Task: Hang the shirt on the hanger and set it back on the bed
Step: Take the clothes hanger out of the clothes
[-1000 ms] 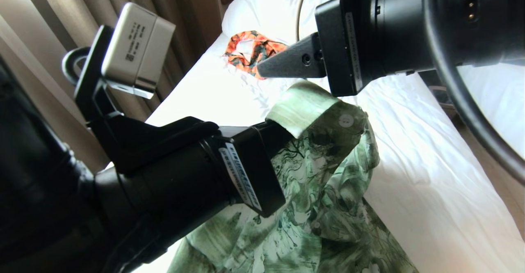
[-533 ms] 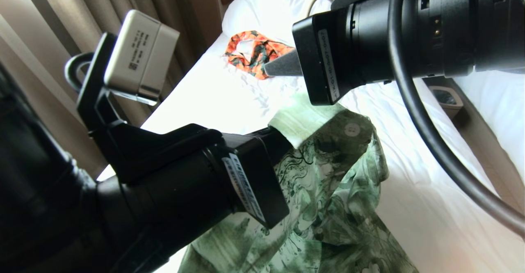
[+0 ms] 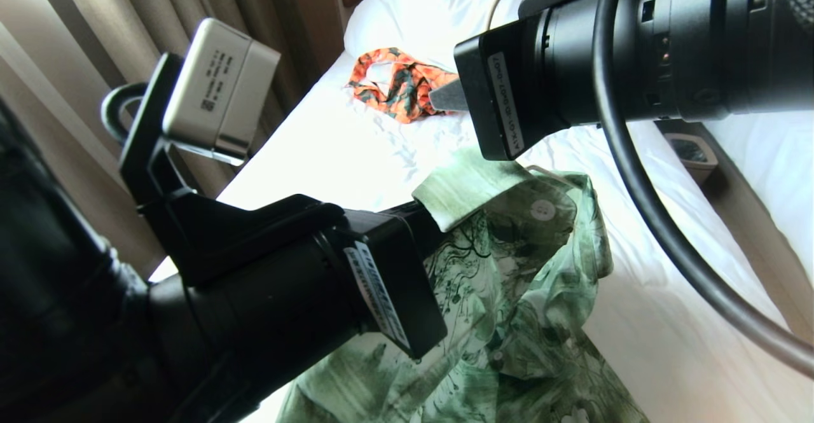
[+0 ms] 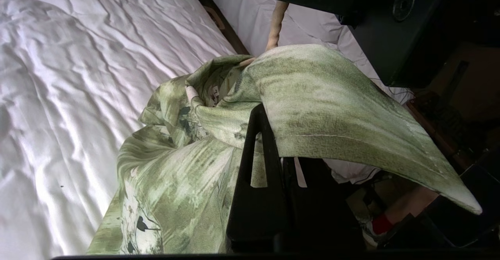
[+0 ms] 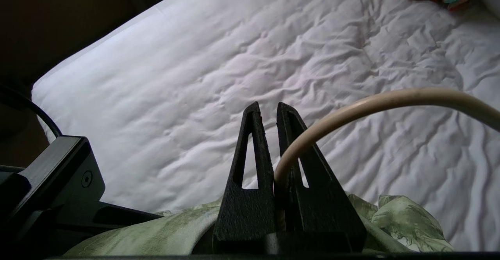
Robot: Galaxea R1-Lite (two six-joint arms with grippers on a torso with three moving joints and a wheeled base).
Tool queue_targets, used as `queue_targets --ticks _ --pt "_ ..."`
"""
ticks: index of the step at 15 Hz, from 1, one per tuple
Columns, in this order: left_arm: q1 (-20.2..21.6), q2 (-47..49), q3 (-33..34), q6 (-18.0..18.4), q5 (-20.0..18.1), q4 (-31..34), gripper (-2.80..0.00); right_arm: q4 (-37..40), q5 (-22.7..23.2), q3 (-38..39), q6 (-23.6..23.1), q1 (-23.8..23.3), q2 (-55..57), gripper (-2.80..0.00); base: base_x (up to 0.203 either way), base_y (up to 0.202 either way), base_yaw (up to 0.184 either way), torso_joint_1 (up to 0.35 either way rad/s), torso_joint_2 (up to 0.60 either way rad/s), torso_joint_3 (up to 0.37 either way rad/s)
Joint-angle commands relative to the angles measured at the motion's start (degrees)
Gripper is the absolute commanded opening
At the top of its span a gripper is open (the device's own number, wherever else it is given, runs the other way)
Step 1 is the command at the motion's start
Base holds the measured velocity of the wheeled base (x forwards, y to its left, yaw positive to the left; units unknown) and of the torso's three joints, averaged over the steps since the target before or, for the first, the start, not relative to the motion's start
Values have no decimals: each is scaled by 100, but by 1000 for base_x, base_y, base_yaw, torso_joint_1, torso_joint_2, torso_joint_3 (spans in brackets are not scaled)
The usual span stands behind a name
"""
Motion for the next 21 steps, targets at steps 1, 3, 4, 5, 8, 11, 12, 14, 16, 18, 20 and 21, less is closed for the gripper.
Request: queue_targets --ticks 1,3,4,5,8,11,12,14,16,18,20,21 --pt "-5 -44 -2 0 16 -47 -280 29 -16 -10 -5 -39 -10 -280 0 0 0 0 0 0" --pt "-5 -9 32 0 34 -55 0 29 -16 -10 -5 -39 -18 -280 0 0 0 0 0 0" --pt "-5 -19 43 9 23 -55 0 29 -16 -19 -5 -39 -18 -280 0 0 0 0 0 0" --pt "-5 -45 68 9 6 -55 0 -21 -16 -27 -5 -39 -18 -280 0 0 0 0 0 0" --pt "-5 -240 195 29 -167 -60 0 -271 -25 -67 -132 -258 -9 -280 0 0 0 0 0 0" --pt "82 -474 437 218 -600 -81 0 -545 -17 -98 -306 -728 -56 -280 0 0 0 0 0 0" --pt "145 -512 438 228 -613 -82 0 -579 -16 -98 -381 -846 -105 -280 0 0 0 0 0 0" --pt "388 -570 422 229 -728 -86 0 -634 -10 -98 -478 -1065 -198 -280 0 0 0 0 0 0" --pt "634 -621 428 228 -1008 -90 0 -742 13 -98 -497 -1254 -246 -280 0 0 0 0 0 0" --pt "761 -642 417 228 -1064 -90 0 -805 19 -106 -511 -1351 -291 -280 0 0 0 0 0 0" --pt "929 -650 381 228 -1075 -90 0 -1165 23 -115 -730 -1563 -299 -280 0 0 0 0 0 0" --pt "995 -651 327 228 -1075 -90 0 -1304 27 -116 -817 -1678 -299 -280 0 0 0 0 0 0"
